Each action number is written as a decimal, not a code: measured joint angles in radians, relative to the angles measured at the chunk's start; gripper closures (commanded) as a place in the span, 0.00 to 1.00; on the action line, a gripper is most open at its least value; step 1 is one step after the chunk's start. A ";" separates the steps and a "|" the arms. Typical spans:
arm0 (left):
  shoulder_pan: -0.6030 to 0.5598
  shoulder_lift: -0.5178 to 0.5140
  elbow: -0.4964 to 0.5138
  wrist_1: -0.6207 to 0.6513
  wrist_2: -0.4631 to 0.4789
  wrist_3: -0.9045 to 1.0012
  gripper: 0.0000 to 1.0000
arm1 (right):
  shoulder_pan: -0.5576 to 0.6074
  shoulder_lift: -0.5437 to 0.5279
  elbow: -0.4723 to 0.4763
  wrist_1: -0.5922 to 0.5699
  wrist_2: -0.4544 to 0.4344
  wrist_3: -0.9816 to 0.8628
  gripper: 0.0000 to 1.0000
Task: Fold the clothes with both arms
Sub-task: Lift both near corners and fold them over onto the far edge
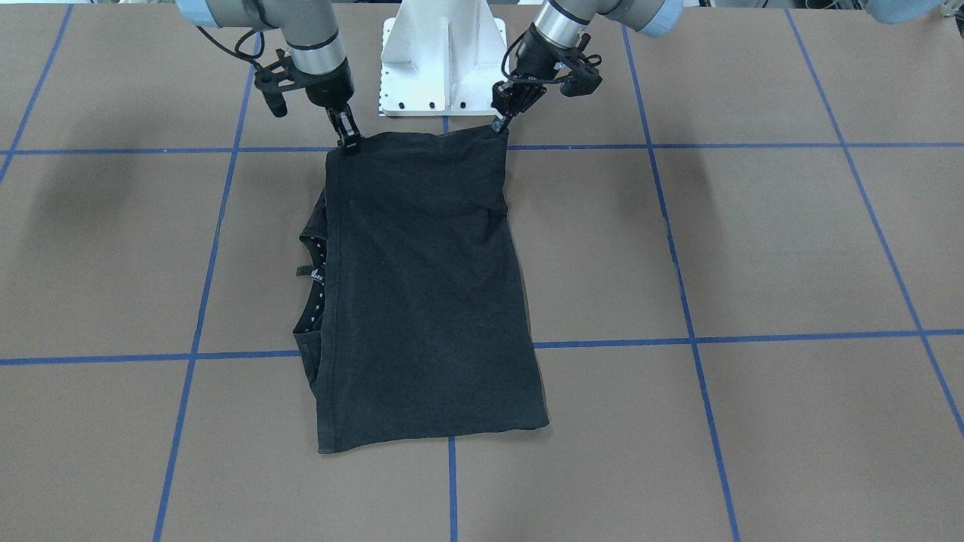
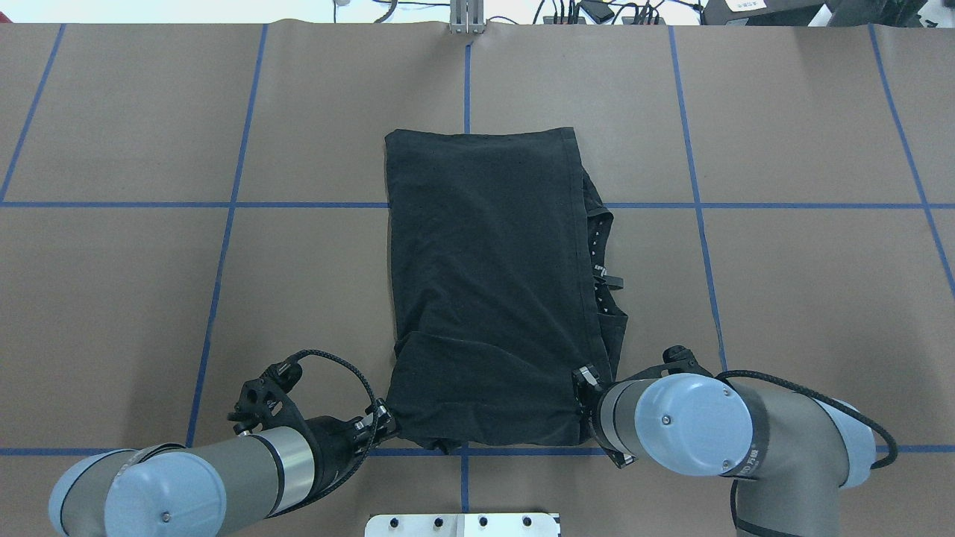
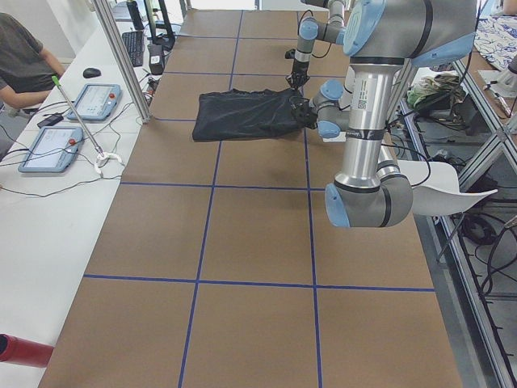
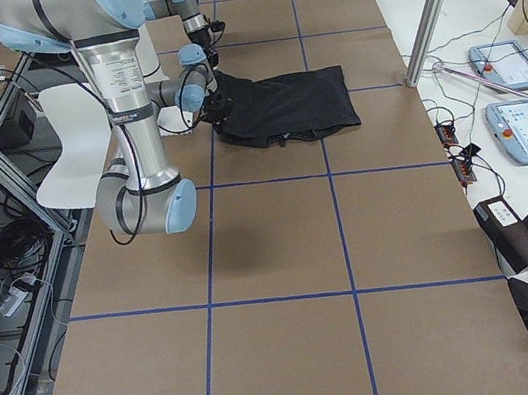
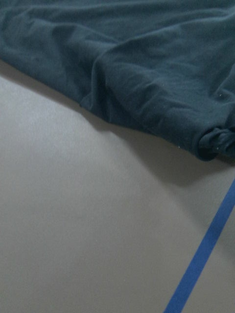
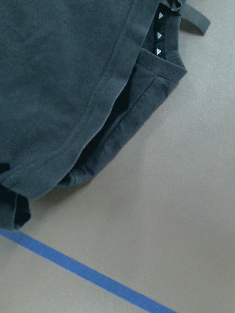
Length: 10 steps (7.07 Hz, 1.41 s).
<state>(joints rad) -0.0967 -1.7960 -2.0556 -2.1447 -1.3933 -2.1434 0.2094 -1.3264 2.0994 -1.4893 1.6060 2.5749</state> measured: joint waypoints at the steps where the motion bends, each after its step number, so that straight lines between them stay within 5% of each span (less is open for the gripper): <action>1: 0.003 0.007 -0.036 0.001 0.000 -0.005 1.00 | 0.000 -0.018 0.033 0.000 0.009 0.003 1.00; 5: -0.128 -0.043 -0.162 0.037 -0.033 0.005 1.00 | 0.156 -0.021 0.118 -0.019 0.193 -0.021 1.00; 7: -0.343 -0.165 -0.007 0.049 -0.162 0.086 1.00 | 0.352 0.123 -0.053 -0.025 0.343 -0.122 1.00; 9: -0.493 -0.328 0.268 0.035 -0.209 0.176 1.00 | 0.508 0.339 -0.375 -0.018 0.425 -0.273 1.00; 10: -0.551 -0.399 0.429 -0.013 -0.213 0.228 0.30 | 0.564 0.463 -0.589 0.010 0.437 -0.350 0.01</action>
<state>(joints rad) -0.6478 -2.1948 -1.6263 -2.1580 -1.6059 -1.9153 0.7734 -0.8637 1.5104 -1.4792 2.0431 2.2254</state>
